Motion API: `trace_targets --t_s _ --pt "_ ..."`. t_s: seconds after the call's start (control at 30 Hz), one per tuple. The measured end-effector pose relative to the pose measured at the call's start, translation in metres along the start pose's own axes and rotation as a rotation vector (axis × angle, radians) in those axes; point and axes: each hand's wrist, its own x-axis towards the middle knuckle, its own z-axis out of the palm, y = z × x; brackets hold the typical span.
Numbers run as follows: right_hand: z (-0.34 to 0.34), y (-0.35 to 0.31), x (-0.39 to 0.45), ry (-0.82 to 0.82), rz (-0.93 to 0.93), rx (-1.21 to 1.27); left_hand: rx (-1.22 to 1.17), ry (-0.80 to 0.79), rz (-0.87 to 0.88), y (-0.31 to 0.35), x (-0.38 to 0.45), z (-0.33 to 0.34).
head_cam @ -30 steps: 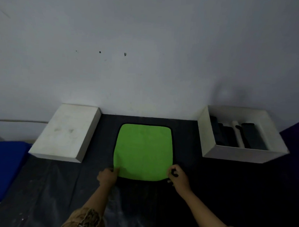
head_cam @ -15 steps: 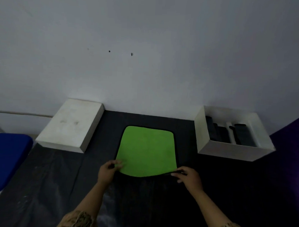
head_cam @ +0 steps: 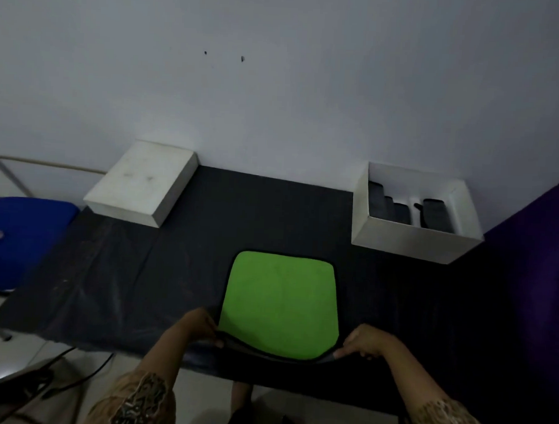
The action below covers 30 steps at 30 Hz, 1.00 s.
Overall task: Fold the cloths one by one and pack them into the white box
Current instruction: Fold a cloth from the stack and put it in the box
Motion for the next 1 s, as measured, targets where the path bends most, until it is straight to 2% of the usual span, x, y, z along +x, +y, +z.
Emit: trace_targets --t_s 0.1,0.3,0.5,0.63,0.83,0.93,1.0 --pt "-0.003 0.009 -0.002 0.025 0.017 0.088 -0.048 0.035 0.028 0.010 0.001 -0.006" --pt "-0.027 -0.001 0.010 0.496 -0.202 0.460 -0.402 0.393 0.192 0.044 0.012 -0.034" --pt "-0.053 -0.032 0.057 0.654 -0.284 0.631 -0.512 0.481 0.241 0.064 0.048 -0.058" --pt "-0.067 -0.046 0.094 0.652 -0.224 0.618 -0.505 0.490 0.221 0.061 0.085 -0.068" --pt "-0.070 -0.058 0.101 0.690 -0.120 0.579 -0.506 0.486 0.218 0.058 0.107 -0.063" --pt "-0.056 -0.062 0.102 0.876 -0.011 0.515 -0.348 0.609 0.234 0.055 0.114 -0.051" --pt "-0.038 -0.069 0.099 1.063 0.025 0.347 -0.207 0.739 0.181 0.057 0.113 -0.042"
